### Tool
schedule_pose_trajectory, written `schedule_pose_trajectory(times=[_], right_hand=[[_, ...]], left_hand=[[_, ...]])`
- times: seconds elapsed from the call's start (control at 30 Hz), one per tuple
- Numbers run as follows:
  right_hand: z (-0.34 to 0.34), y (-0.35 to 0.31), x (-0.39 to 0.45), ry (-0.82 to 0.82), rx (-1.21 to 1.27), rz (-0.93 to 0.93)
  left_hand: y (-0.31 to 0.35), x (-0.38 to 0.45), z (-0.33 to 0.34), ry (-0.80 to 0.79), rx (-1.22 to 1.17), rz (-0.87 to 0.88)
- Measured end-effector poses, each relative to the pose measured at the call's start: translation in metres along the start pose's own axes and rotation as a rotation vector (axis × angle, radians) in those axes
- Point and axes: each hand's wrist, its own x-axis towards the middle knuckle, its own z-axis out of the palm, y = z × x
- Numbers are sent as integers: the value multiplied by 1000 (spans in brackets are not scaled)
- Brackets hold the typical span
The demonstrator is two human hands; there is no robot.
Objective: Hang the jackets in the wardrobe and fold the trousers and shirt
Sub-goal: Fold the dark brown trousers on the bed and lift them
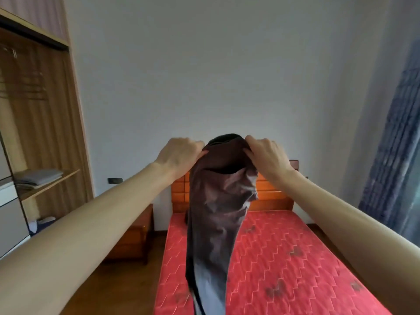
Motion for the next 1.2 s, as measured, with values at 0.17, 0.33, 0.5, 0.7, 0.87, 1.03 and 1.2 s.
schedule_pose_trajectory(times=[0.17, 0.33, 0.5, 0.7, 0.87, 1.03, 1.2], right_hand=[[6, 8, -63, -35, -93, -90], [67, 4, -176, -240, -108, -148], [150, -25, -319, -414, -40, -237], [245, -73, -517, -850, 96, -141], [270, -100, -631, -984, 176, -2], [277, -129, -739, -1125, 173, -11], [284, -173, -842, -1212, 140, 99]], left_hand=[[31, -35, 22, -63, 27, 59], [88, -120, 93, -257, 55, 158], [165, -250, 180, -462, -25, 148], [289, -434, 273, -846, -228, -41], [353, -542, 301, -1017, -250, -11], [408, -626, 313, -1117, -253, 156], [460, -703, 331, -1314, -352, 320]])
